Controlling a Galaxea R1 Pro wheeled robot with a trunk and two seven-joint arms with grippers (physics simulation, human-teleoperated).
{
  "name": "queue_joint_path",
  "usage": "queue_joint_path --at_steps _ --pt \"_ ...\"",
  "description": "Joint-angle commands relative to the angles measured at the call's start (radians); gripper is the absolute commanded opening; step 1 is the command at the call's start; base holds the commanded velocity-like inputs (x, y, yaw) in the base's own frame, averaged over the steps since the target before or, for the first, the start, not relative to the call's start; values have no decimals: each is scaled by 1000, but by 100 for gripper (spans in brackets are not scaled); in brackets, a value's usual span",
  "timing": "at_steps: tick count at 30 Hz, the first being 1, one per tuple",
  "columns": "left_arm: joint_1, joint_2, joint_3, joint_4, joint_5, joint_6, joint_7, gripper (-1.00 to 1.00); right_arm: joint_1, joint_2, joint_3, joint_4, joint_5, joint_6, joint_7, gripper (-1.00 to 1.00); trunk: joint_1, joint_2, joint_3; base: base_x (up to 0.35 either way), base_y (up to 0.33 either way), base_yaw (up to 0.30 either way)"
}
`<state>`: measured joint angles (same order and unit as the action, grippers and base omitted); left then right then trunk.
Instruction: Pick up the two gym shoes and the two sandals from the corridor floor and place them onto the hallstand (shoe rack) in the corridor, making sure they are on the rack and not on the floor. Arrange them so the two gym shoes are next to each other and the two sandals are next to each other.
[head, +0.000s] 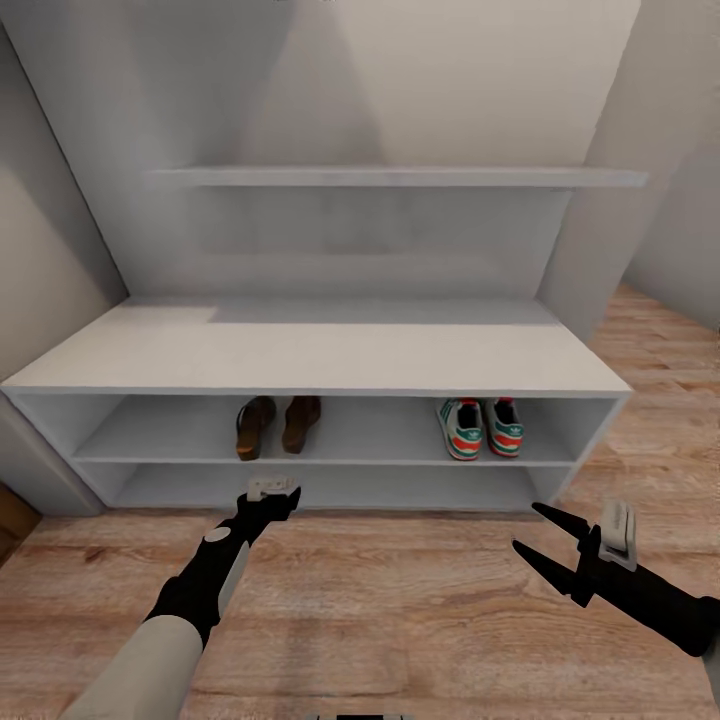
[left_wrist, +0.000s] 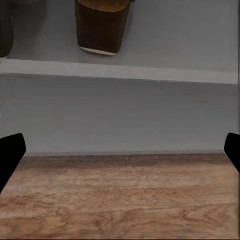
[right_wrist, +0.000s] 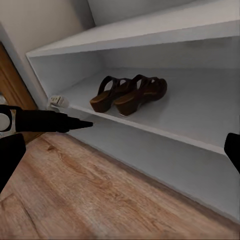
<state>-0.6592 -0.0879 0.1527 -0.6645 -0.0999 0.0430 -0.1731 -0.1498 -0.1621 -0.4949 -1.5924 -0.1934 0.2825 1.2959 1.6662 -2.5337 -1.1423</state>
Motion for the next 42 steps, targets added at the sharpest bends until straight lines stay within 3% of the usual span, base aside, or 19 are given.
queue_joint_path --at_steps 1,30,42 --pt "0 -2 8 -2 -10 5 -9 100 -1 0 -1 0 -4 10 3 100 -1 0 -1 -163 0 0" --pt "0 -1 8 -3 -12 2 -9 100 -1 4 2 1 -3 9 1 100 -1 0 -1 -111 0 0" --pt "0 -1 7 -3 -12 2 -9 100 -1 5 10 1 -2 8 -31 100 -1 0 -1 -25 0 0"
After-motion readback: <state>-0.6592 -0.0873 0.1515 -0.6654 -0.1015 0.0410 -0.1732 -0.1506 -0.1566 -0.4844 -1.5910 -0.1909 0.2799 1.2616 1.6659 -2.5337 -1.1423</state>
